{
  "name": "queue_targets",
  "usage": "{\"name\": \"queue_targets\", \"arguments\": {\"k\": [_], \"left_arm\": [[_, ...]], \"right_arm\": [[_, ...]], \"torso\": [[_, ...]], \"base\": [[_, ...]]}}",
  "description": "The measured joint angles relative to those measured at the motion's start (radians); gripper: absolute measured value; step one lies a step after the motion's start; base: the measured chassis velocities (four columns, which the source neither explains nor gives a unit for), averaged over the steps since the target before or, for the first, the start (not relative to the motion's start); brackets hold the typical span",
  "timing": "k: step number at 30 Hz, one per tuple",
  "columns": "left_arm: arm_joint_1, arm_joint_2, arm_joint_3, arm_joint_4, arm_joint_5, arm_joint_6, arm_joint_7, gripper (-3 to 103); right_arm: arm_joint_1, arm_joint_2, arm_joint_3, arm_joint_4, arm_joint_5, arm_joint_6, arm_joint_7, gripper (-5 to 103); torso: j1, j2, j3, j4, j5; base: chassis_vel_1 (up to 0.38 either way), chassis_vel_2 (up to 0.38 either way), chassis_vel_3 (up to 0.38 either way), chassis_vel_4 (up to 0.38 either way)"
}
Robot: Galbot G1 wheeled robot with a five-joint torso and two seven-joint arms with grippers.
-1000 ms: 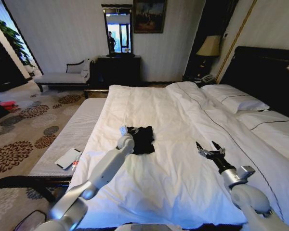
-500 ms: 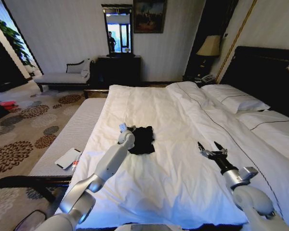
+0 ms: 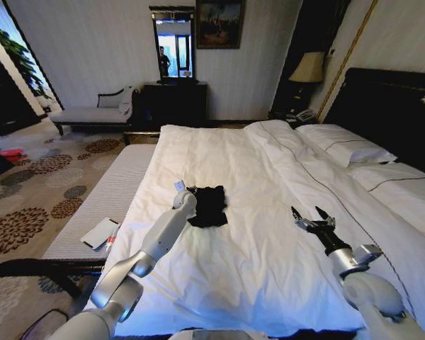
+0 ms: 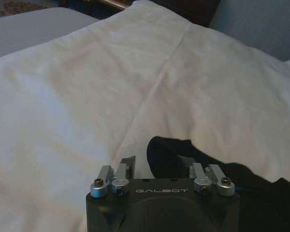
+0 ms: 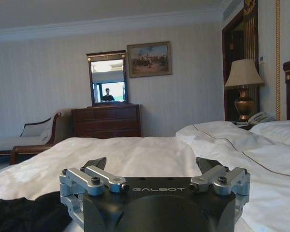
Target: Fold the clothes on the bed.
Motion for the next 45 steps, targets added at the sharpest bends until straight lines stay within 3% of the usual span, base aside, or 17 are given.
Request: {"name": "queue_targets", "arguments": {"k": [3, 6, 9, 10, 12, 14, 18, 21, 22, 27, 28, 31, 34, 37, 41, 45], "left_arm": [[0.004, 0.0, -0.006, 0.001, 0.002, -0.002, 0.003, 36], [0.004, 0.002, -0.009, 0.001, 0.001, -0.002, 0.003, 30], [0.005, 0.014, -0.009, -0.007, -0.006, 0.0, 0.003, 14], [0.005, 0.014, -0.009, -0.007, -0.006, 0.0, 0.003, 14], [0.013, 0.027, -0.009, -0.016, -0.009, 0.001, 0.003, 4], [0.019, 0.035, -0.008, -0.021, -0.009, 0.001, 0.004, 2], [0.033, 0.055, -0.004, -0.036, -0.002, 0.002, 0.014, 0], [0.056, 0.083, 0.013, -0.073, 0.021, 0.001, 0.039, 0], [0.056, 0.083, 0.013, -0.073, 0.021, 0.001, 0.039, 0], [0.08, 0.109, 0.048, -0.11, 0.073, 0.001, 0.081, 0], [0.08, 0.109, 0.048, -0.11, 0.073, 0.001, 0.081, 0], [0.092, 0.122, 0.065, -0.13, 0.092, 0.0, 0.101, 0], [0.095, 0.128, 0.076, -0.136, 0.098, -0.001, 0.108, 0], [0.101, 0.137, 0.087, -0.145, 0.101, -0.002, 0.114, 0], [0.11, 0.154, 0.093, -0.159, 0.102, -0.003, 0.117, 0], [0.117, 0.164, 0.095, -0.175, 0.102, -0.003, 0.116, 0]], "right_arm": [[-0.006, 0.002, 0.008, 0.013, 0.006, -0.003, 0.005, 100], [-0.007, 0.005, 0.01, 0.018, 0.009, -0.006, 0.008, 100], [-0.001, 0.015, -0.001, 0.02, 0.025, -0.022, 0.026, 100], [-0.001, 0.015, -0.001, 0.02, 0.025, -0.022, 0.026, 100], [0.015, 0.034, -0.02, 0.026, 0.075, -0.053, 0.054, 100], [0.031, 0.053, -0.034, 0.026, 0.104, -0.074, 0.072, 100], [0.095, 0.122, -0.079, 0.007, 0.159, -0.123, 0.113, 100], [0.246, 0.232, -0.185, -0.051, 0.209, -0.184, 0.162, 100], [0.246, 0.232, -0.185, -0.051, 0.209, -0.184, 0.162, 100], [0.499, 0.37, -0.421, -0.17, 0.242, -0.239, 0.206, 100], [0.499, 0.37, -0.421, -0.17, 0.242, -0.239, 0.206, 100], [0.699, 0.423, -0.625, -0.214, 0.279, -0.285, 0.226, 100], [0.778, 0.415, -0.68, -0.239, 0.295, -0.32, 0.234, 100], [0.825, 0.358, -0.694, -0.29, 0.257, -0.382, 0.201, 100], [0.855, 0.317, -0.694, -0.354, 0.171, -0.402, 0.134, 100], [0.881, 0.294, -0.691, -0.427, 0.152, -0.408, 0.096, 100]], "torso": [[0.0, 0.0, 0.0, -0.0001, 0.0001], [0.0, 0.0, 0.0, -0.0003, 0.0001], [0.0, 0.0, 0.0, -0.0003, 0.0001], [0.0, 0.0, 0.0, -0.0003, 0.0001], [0.0, 0.0, 0.0, -0.0004, 0.0], [0.0, 0.0, 0.0, -0.0004, 0.0001], [0.0, 0.0, 0.0, -0.0002, 0.0001], [0.0, 0.0, 0.0, -0.0001, 0.0001], [0.0, 0.0, 0.0, -0.0001, 0.0001], [0.0, 0.0, 0.0, -0.0001, 0.0001], [0.0, 0.0, 0.0, -0.0001, 0.0001], [0.0, 0.0, 0.0, 0.0002, -0.0001], [0.0, 0.0, 0.0, 0.0006, -0.0003], [0.0, 0.0, 0.0, -0.0005, 0.0002], [0.0, 0.0, 0.0, -0.0006, 0.0003], [0.0, 0.0, 0.0, 0.0002, 0.0003]], "base": [[0.0, 0.0, 0.0, 0.0], [0.0, 0.0, 0.0, 0.0], [0.0, 0.0, 0.0, 0.0], [0.0, 0.0, 0.0, 0.0], [0.0, 0.0, 0.0, 0.0], [0.0, 0.0, 0.0, 0.0], [0.0, 0.0, 0.0, 0.0], [0.0, 0.0, 0.0, 0.0], [0.0, 0.0, 0.0, 0.0], [0.0, 0.0, 0.0, 0.0], [0.0, 0.0, 0.0, 0.0], [0.0, 0.0, 0.0, 0.0], [0.0, 0.0, 0.0, 0.0], [0.0, 0.0, 0.0, 0.0], [0.0, 0.0, 0.0, 0.0], [0.0, 0.0, 0.0, 0.0]]}}
